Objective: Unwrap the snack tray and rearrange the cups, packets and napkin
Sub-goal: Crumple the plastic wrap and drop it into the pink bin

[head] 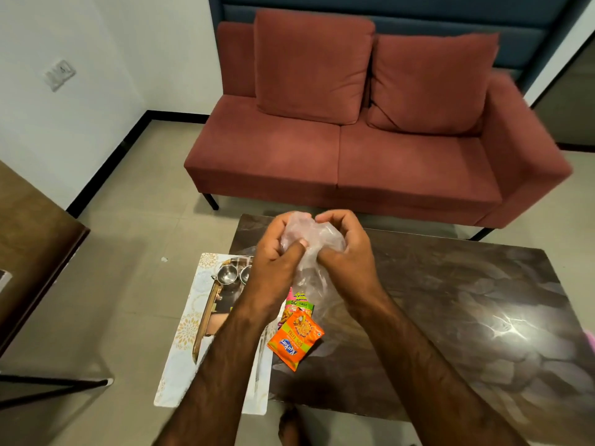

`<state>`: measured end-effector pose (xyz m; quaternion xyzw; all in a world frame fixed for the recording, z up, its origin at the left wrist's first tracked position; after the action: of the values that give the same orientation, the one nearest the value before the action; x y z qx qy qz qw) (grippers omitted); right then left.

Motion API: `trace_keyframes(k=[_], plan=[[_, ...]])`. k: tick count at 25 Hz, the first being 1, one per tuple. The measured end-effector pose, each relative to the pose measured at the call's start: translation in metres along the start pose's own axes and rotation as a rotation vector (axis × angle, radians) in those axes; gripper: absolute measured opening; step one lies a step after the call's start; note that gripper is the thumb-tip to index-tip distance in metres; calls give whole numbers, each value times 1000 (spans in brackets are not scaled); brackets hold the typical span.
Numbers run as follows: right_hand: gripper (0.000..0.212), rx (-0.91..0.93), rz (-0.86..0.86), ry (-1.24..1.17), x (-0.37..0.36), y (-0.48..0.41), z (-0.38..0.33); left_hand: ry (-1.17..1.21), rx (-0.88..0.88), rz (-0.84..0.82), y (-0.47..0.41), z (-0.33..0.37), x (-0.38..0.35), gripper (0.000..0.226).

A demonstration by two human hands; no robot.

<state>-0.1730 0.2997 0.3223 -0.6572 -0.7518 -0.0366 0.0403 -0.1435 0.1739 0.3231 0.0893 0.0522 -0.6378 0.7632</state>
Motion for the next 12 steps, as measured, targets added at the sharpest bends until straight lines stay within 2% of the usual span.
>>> trace_keyframes(k=[3,5,8,11,12], plan=[[74,72,-118,-7,-1,8,-15,-22,-98,146,-8,6,7,23],[81,150,-191,68,-2,15,-24,39,-141,196,-9,14,3,29],[84,230,-210,177,1,26,-27,211,-81,210,-9,15,-9,32],[75,366,-97,366,13,34,-35,308,104,71,-1,5,-41,22],[71,413,-23,442,20,35,-38,415,176,13,4,2,-53,20]])
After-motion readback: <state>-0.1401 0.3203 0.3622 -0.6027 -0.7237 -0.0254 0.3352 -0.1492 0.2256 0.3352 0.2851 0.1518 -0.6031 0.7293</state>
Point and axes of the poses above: each hand's wrist, its own y-axis away from the middle knuckle, its own x-axis out of the back of the hand, z = x × y, the point moved 8 cm from there along -y, towards the middle knuckle, and after that the axes turned 4 degrees about y, right-handed, at the moved point
